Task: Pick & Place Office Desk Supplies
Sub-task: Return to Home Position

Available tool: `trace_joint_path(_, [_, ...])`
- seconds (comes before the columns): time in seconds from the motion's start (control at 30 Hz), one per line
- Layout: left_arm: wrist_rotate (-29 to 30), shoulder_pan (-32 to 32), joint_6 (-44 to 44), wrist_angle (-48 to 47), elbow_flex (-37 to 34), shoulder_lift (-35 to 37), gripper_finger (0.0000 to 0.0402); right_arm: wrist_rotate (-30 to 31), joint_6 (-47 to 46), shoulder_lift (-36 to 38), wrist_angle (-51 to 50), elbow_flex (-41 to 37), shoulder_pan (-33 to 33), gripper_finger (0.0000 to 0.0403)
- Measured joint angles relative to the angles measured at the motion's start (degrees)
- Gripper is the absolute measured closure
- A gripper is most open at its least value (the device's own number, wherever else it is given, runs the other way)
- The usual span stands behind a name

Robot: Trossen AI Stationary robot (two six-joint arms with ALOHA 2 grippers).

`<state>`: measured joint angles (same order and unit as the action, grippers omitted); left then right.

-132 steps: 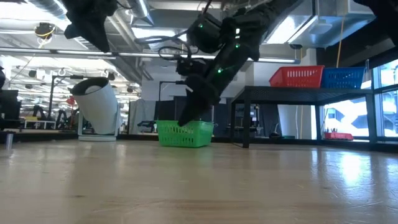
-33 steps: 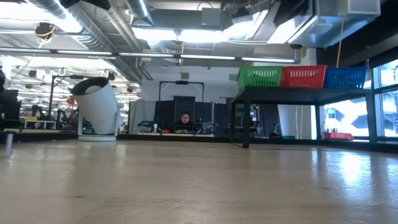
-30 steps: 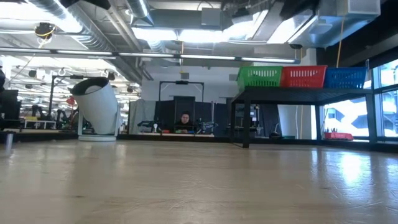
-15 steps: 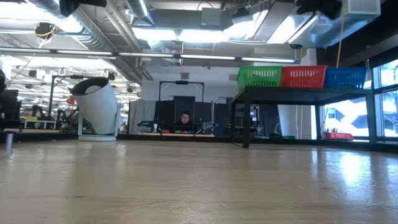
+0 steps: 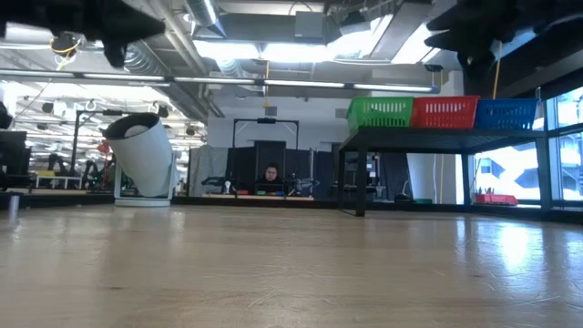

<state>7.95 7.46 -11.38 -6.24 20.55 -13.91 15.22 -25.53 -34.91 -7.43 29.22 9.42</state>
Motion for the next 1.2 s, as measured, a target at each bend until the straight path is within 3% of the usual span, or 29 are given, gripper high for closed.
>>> trace_joint_path(0.17, [1.47, 0.0, -5.08, 11.63, -9.27, -0.11, 0.0384, -0.47, 0.19, 2.02, 11.14, -7.49, 1.3, 0.0288])
trace_joint_path(0.33, [3.64, 0.0, -8.72, 19.47, -15.81, -0.13, 0.0384, -4.79, -0.72, 2.68, 18.99, -12.82, 2.72, 0.0288])
trace_joint_path(0.5, [3.95, 0.0, -14.65, 17.96, -19.5, -0.15, 0.0384, -8.87, -1.05, 2.79, 25.7, -17.47, 4.07, 0.0289])
trace_joint_path(0.67, [3.97, 0.0, -17.85, 12.36, -20.02, -0.17, 0.0384, -17.29, -1.21, 2.79, 28.42, -20.57, 5.57, 0.0289])
trace_joint_path(0.73, [4.13, 0.0, -25.58, 11.93, -20.02, -0.21, 0.0384, -19.94, -0.81, 2.81, 28.53, -21.03, 5.87, 0.0289])
trace_joint_path(0.8, [4.19, 0.0, -33.98, 12.07, -20.02, -0.23, 0.0384, -20.73, -1.73, 2.81, 27.67, -21.23, 5.88, 0.0289])
trace_joint_path(0.9, [4.17, 0.0, -39.34, 12.03, -20.02, -0.27, 0.0384, -20.65, -2.15, 2.78, 25.11, -21.23, 5.84, 0.0289])
trace_joint_path(1.2, [4.17, 0.0, -39.93, 12.02, -20.02, -0.31, 0.0384, -20.65, -2.34, 2.74, 23.9, -21.23, 5.84, 0.0289])
